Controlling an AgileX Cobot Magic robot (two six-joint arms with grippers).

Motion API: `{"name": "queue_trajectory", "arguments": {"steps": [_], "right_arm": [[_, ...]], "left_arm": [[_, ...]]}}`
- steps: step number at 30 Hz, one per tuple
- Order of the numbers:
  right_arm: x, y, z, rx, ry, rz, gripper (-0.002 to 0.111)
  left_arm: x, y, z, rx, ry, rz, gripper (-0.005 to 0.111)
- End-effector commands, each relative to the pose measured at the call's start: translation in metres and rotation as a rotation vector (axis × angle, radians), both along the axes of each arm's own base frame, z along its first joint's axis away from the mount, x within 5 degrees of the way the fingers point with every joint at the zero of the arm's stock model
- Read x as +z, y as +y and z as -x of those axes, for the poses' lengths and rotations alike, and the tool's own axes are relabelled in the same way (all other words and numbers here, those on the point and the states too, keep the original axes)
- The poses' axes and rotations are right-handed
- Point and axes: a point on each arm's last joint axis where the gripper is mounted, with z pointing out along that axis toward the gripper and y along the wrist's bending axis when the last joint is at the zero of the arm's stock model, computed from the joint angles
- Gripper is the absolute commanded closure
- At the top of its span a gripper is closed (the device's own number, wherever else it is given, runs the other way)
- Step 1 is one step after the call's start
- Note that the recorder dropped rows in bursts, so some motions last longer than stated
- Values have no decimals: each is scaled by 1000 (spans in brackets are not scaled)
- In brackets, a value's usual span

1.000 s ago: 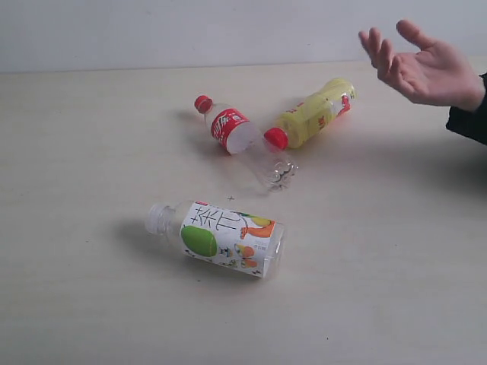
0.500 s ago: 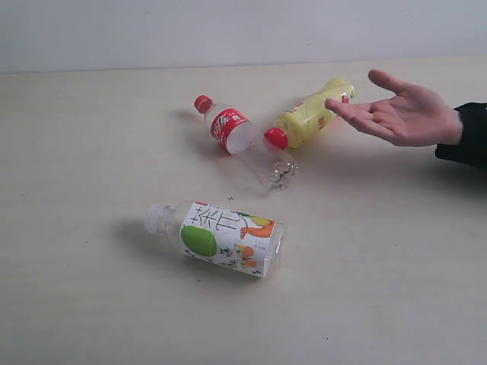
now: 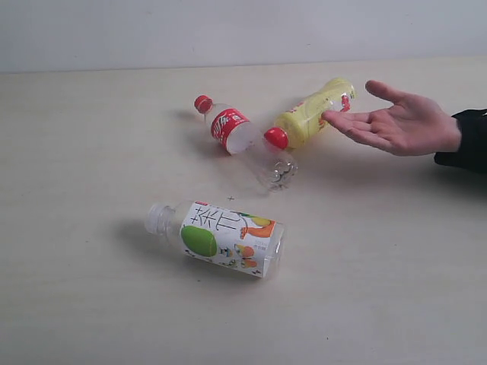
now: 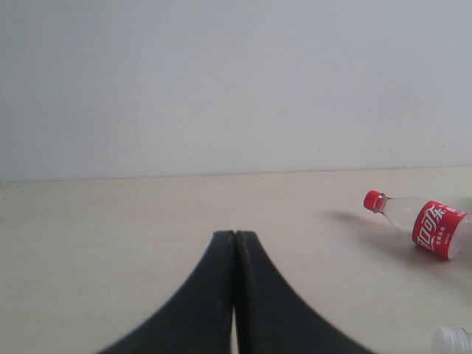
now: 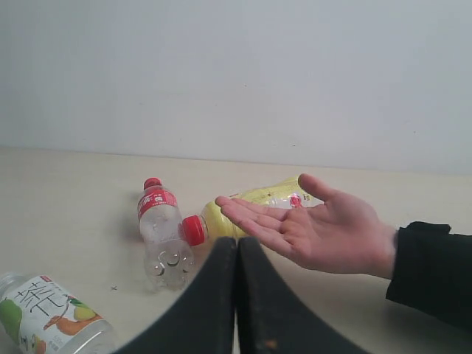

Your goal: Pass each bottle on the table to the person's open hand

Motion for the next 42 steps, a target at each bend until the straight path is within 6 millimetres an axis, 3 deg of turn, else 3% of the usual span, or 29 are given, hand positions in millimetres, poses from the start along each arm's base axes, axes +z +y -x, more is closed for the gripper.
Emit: {"name": "queue_trajectory", "arguments": {"steps": [1, 27, 28, 31, 34, 36, 42], "right_arm": [[0, 0, -1, -3, -5, 8, 108], [0, 0, -1, -3, -5, 8, 108], [1, -1, -1, -7, -26, 40, 108], [26, -13, -4, -148, -376, 266, 108], [53, -22, 4, -273, -651, 123, 108], [60, -24, 8, -280, -705, -26, 108], [61, -25, 8, -165, -589, -569, 108]], "left_arm": [[0, 0, 0, 1, -5, 0, 107], [1, 0, 0, 0, -14, -24, 107], [1, 0, 0, 0, -14, -24, 107], [1, 0, 0, 0, -14, -24, 107], [1, 0, 0, 0, -14, -24, 107], [1, 0, 0, 0, -14, -24, 107], [1, 0, 0, 0, -14, -24, 107]]}}
